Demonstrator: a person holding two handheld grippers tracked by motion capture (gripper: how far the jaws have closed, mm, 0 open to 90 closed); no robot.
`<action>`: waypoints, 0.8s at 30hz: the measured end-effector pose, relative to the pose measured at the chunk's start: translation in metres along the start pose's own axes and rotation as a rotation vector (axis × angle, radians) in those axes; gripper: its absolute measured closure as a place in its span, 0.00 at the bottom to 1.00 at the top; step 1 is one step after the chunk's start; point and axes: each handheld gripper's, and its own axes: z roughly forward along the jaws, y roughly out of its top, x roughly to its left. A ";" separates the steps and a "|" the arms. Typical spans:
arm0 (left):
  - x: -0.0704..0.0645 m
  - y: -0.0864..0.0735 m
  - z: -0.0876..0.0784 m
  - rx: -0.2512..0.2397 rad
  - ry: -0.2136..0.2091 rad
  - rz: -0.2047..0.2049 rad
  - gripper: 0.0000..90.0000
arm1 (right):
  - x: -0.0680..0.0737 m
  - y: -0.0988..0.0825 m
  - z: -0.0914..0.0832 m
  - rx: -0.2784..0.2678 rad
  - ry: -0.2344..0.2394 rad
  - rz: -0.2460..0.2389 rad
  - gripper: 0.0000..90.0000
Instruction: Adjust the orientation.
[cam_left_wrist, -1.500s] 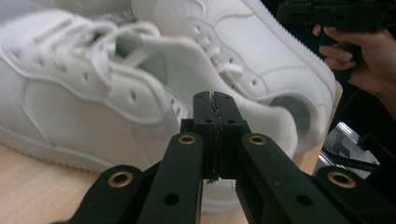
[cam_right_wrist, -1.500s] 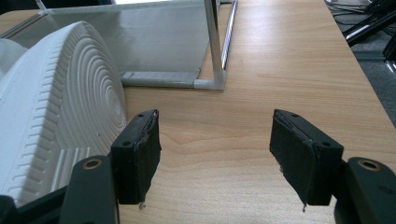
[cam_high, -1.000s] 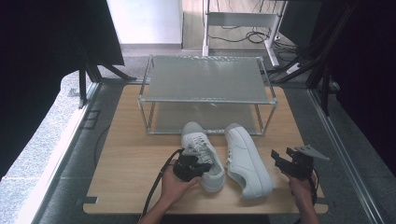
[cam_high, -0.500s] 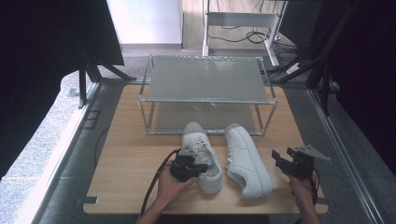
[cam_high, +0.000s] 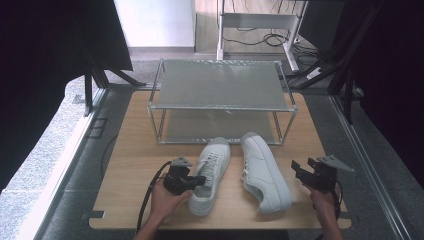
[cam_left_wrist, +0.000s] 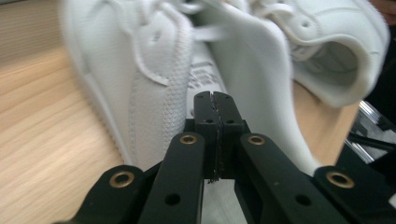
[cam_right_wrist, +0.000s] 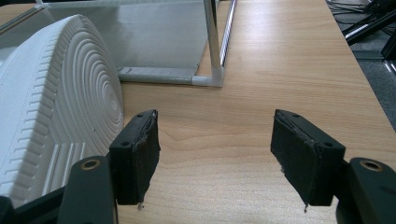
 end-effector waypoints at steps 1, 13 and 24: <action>0.000 0.000 0.000 0.000 0.000 0.000 1.00 | 0.000 0.000 0.000 -0.001 0.000 0.000 0.37; 0.004 0.002 -0.012 -0.064 -0.116 0.001 0.82 | -0.002 0.000 -0.001 -0.003 -0.003 0.006 0.37; 0.007 0.006 -0.040 -0.224 0.005 0.048 0.48 | 0.005 0.005 -0.003 -0.018 0.015 -0.011 0.37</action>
